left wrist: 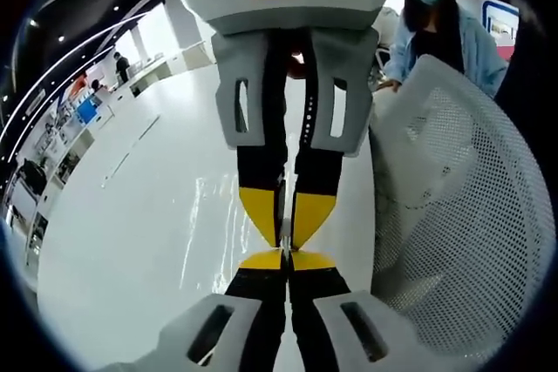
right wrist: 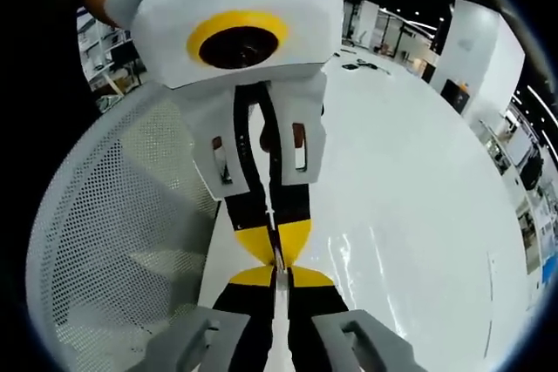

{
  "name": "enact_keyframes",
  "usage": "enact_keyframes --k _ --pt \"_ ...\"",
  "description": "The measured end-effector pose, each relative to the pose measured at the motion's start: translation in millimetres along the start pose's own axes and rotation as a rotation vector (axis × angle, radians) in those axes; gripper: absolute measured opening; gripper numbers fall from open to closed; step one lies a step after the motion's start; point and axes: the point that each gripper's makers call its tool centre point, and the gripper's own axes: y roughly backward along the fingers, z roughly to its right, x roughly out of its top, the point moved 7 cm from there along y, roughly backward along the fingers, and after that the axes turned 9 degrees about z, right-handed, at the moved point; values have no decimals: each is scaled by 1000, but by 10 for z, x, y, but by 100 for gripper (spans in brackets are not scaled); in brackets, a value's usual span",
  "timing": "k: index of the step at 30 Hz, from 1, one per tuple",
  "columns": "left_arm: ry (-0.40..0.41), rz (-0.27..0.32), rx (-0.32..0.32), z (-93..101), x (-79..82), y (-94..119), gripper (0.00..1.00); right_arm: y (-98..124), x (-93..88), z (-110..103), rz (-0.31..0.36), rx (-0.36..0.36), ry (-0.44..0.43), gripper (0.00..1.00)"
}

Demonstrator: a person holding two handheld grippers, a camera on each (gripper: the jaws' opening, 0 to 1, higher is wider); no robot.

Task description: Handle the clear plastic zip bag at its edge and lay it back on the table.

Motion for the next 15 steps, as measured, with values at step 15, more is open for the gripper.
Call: enact_keyframes --k 15 --pt "16 -18 -6 30 -88 -25 0 15 -198 -69 -89 -2 -40 0"
